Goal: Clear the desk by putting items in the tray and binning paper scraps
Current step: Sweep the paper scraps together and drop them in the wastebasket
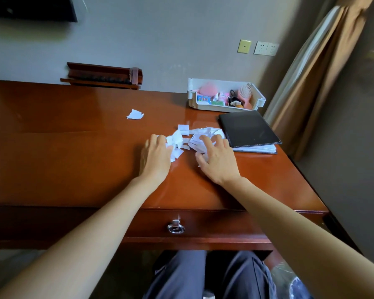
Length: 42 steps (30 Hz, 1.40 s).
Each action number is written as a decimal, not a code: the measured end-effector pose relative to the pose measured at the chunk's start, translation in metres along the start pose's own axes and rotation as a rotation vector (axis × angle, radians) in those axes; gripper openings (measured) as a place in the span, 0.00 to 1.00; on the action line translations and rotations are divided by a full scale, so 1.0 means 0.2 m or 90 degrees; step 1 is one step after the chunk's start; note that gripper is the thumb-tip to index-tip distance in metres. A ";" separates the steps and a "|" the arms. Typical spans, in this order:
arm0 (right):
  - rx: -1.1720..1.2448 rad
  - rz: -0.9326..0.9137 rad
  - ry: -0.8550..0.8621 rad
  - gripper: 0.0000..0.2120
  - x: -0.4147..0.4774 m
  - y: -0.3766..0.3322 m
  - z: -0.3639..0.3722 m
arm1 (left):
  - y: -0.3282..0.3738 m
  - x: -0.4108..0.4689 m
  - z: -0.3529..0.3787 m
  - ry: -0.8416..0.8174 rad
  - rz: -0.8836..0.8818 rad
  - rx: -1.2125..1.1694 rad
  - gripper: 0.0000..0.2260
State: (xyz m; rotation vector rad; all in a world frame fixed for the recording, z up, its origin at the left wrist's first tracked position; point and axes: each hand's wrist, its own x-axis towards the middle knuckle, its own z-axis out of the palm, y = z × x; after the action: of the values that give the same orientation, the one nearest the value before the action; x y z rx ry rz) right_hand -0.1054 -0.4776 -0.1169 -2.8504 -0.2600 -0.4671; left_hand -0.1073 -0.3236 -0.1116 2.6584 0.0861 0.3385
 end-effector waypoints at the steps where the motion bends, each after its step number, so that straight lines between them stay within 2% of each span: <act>1: 0.006 0.018 -0.023 0.23 0.00 0.00 0.00 | -0.02 0.00 0.01 0.027 0.009 0.024 0.15; 4: -0.047 0.041 -0.110 0.27 0.02 -0.01 0.02 | -0.05 -0.03 0.03 0.027 -0.005 0.077 0.15; 9: -0.066 0.040 -0.078 0.17 0.03 -0.02 0.03 | -0.04 -0.05 0.05 0.022 0.068 0.195 0.20; 16: -0.090 0.053 -0.098 0.18 0.03 -0.03 0.00 | 0.01 -0.02 0.06 -0.021 0.087 0.195 0.11; 18: -0.085 0.050 -0.091 0.16 0.03 -0.03 -0.01 | -0.02 0.05 0.17 -0.040 0.057 0.137 0.07; 21: -0.086 0.045 -0.037 0.12 0.05 -0.02 0.00 | -0.04 0.14 0.23 -0.028 -0.002 0.059 0.10; 23: -0.040 0.086 -0.007 0.13 0.07 -0.01 -0.01 | 0.06 0.06 0.03 -0.004 0.014 0.003 0.10; 25: 0.086 0.170 0.028 0.13 0.08 -0.01 -0.04 | 0.08 0.04 -0.10 0.056 0.013 -0.081 0.09; 32: 0.326 0.253 0.127 0.15 0.20 0.01 -0.15 | 0.18 0.14 -0.07 0.092 0.012 -0.287 0.12; 38: 0.375 0.299 0.171 0.15 0.16 0.11 -0.21 | 0.35 0.12 -0.11 0.129 0.024 -0.359 0.13; 42: 0.412 0.318 0.245 0.12 0.06 0.22 -0.32 | 0.50 0.07 -0.08 0.108 0.067 -0.457 0.11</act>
State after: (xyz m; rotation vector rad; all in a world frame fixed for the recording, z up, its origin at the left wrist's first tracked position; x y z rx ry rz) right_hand -0.1028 -0.5355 -0.0637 -2.0392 0.3136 -0.6577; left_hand -0.0978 -0.4053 -0.0495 1.9252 -0.1058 0.5156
